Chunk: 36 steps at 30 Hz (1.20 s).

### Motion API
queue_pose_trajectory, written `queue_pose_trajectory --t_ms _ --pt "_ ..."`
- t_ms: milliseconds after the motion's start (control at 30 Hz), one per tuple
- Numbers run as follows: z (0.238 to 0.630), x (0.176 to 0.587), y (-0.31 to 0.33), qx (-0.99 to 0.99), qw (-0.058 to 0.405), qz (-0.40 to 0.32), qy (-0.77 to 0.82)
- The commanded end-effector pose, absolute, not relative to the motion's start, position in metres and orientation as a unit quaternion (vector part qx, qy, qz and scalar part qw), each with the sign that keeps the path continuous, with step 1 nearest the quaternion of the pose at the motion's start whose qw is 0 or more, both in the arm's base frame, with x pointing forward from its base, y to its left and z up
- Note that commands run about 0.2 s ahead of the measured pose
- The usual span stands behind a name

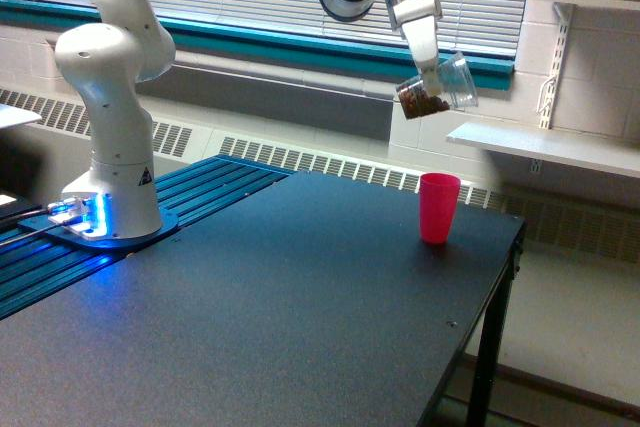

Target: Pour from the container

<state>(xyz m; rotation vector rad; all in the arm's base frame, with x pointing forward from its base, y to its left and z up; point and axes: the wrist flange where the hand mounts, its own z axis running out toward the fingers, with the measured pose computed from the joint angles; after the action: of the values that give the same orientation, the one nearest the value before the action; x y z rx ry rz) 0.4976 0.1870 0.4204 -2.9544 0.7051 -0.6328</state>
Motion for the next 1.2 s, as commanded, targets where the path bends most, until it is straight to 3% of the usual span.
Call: queue_pose_trajectory --t_ms 33,1200 --pt "0.406 0.493 0.208 -0.956 0.021 -0.192 0.223" --pt "0.325 0.462 0.245 -0.982 -0.054 -0.084 0.161"
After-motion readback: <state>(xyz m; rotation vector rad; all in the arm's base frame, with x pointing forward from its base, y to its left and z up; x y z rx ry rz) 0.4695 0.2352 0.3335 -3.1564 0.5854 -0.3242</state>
